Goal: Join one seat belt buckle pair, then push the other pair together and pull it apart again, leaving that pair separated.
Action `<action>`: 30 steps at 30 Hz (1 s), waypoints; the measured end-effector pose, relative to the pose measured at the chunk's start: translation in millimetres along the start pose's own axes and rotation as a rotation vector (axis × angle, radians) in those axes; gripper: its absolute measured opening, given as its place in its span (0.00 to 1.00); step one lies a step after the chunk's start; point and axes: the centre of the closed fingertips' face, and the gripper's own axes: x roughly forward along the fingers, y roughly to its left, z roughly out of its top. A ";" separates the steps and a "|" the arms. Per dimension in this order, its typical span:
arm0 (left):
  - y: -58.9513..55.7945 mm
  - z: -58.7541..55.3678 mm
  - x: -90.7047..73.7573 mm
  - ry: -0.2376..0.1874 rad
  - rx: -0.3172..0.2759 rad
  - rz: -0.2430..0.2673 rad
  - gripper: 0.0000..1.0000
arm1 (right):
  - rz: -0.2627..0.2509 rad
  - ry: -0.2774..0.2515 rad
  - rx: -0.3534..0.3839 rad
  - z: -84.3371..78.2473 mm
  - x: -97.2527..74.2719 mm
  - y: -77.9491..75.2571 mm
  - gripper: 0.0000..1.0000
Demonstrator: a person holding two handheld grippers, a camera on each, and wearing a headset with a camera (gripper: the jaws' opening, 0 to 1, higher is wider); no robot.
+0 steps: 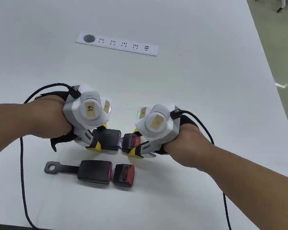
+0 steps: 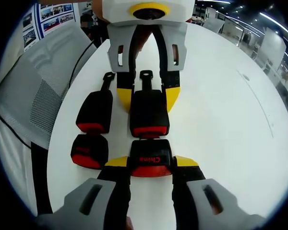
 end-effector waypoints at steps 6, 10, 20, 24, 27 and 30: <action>-0.9 0.5 -0.5 0.004 0.004 -0.002 0.32 | -0.002 0.002 -0.006 3.1 -6.5 3.1 0.31; -2.1 1.7 -1.4 0.006 0.006 -0.003 0.32 | 0.000 0.002 -0.010 1.2 -6.8 2.9 0.31; -2.7 3.5 -2.8 0.000 0.001 -0.007 0.32 | 0.000 -0.001 -0.003 -13.6 -14.8 0.6 0.31; -3.1 4.7 -3.2 -0.007 0.005 -0.010 0.32 | -0.003 -0.020 -0.004 -16.8 -15.7 1.8 0.32; -1.7 3.8 -2.3 -0.009 0.004 -0.009 0.33 | -0.012 -0.028 0.002 -20.6 -18.1 1.8 0.32; -1.2 3.4 -1.8 -0.007 0.005 -0.009 0.33 | -0.015 -0.035 0.016 -26.3 -22.5 3.1 0.32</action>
